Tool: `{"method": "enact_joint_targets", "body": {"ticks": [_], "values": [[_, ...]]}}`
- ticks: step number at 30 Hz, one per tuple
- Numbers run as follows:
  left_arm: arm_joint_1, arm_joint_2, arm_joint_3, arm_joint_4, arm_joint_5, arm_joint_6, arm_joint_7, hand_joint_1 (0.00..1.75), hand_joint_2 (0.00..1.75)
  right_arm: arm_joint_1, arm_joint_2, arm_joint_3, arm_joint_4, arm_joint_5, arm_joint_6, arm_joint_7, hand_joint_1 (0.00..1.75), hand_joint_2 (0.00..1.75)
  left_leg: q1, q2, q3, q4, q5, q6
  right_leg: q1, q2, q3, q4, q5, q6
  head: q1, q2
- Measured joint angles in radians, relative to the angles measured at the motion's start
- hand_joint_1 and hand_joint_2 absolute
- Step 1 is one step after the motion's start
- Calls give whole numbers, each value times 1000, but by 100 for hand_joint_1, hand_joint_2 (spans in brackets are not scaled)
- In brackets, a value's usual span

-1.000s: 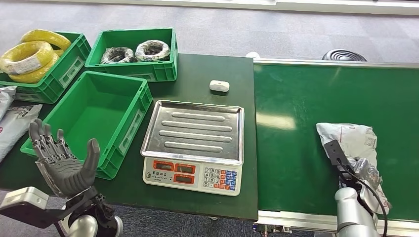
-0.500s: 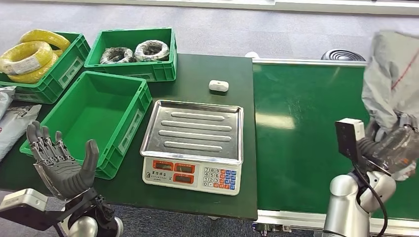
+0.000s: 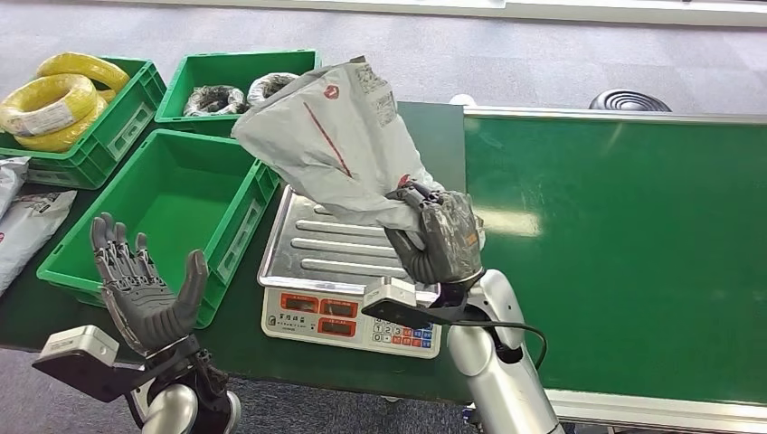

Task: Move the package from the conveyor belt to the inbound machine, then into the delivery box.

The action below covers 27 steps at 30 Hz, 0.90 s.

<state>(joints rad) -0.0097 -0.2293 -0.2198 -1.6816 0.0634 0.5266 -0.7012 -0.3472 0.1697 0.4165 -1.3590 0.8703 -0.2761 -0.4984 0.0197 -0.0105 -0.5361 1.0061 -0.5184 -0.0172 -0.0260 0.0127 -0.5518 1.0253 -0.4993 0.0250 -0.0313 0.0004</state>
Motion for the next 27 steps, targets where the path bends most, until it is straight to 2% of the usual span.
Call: {"method": "enact_joint_targets", "body": {"ticks": [6,9,13,17,18,24,27], "values": [[20,0,-3,2,8,20,0,0,175,-33,10,26,187,-54,-137,57,175,175,0,0,0,0,0,0,0,0,0,0,0,0,0,0],[25,0,-5,2,10,26,0,0,175,-48,19,20,313,-80,-206,43,175,175,0,0,1,0,0,0,0,0,0,0,0,0,0,0],[31,0,-11,2,10,27,0,0,175,-45,31,14,412,-96,-247,19,175,175,0,0,0,0,0,0,0,0,-1,0,0,0,0,0],[41,0,-14,2,10,27,0,0,175,-27,36,12,437,-95,-263,16,4,175,0,0,-1,0,0,0,0,0,-2,0,0,0,0,0],[42,0,-14,2,10,27,0,0,175,-25,37,12,437,-96,-264,20,0,175,0,0,-1,0,0,0,0,0,-2,0,0,0,0,0],[42,0,-15,2,10,28,0,0,175,-15,36,-2,403,-65,-325,46,0,175,0,0,-1,0,0,0,0,0,-2,0,0,0,0,0],[42,0,-17,2,10,28,0,0,175,6,36,-18,351,-56,-370,15,0,175,0,0,-1,0,0,0,0,0,-2,0,0,0,0,0]]}}
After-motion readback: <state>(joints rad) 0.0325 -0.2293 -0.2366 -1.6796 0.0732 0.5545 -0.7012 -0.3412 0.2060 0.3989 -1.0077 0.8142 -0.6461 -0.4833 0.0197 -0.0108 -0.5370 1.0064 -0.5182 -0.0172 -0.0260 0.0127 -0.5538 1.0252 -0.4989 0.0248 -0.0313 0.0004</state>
